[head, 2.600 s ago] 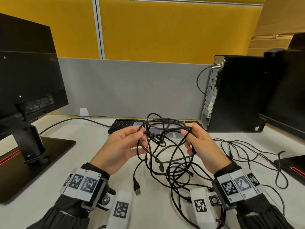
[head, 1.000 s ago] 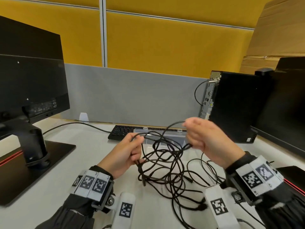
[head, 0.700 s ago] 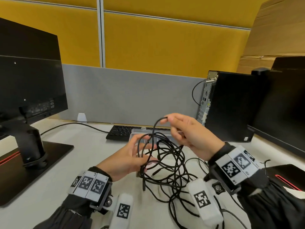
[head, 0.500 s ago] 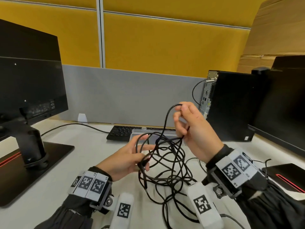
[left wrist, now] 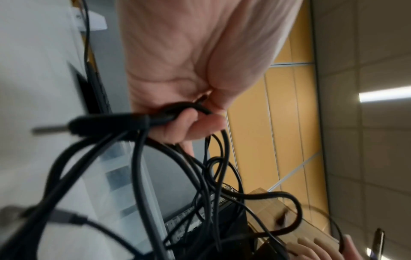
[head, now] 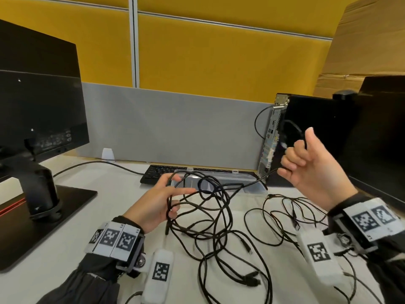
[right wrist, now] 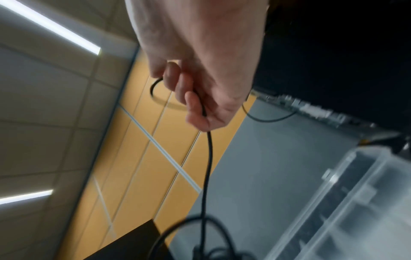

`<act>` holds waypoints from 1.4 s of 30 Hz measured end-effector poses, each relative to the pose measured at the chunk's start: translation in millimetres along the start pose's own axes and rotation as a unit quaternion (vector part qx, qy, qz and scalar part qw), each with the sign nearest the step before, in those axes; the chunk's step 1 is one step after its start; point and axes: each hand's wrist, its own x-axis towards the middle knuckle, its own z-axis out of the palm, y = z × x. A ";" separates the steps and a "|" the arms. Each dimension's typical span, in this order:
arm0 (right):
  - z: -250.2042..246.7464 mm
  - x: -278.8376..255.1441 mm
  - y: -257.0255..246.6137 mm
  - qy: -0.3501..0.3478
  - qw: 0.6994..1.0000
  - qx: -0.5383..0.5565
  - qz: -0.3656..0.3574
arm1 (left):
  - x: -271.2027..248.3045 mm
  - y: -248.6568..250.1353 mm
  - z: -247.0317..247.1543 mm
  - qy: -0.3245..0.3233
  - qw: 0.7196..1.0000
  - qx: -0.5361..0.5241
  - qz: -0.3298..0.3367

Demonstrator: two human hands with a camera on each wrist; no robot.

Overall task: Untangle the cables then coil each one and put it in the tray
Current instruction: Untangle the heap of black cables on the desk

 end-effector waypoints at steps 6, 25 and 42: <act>-14.0 -8.0 -0.1 -0.012 0.999 -0.046 -0.013 | -2.2 -3.7 1.9 0.013 0.995 0.097 0.019; -2.6 -33.5 40.1 -0.150 0.834 -0.471 0.243 | -5.8 -3.1 5.1 0.043 0.976 0.195 0.085; 113.3 -12.2 55.9 -0.166 0.718 -0.664 -0.124 | -6.8 -3.6 14.8 0.035 0.949 0.246 0.195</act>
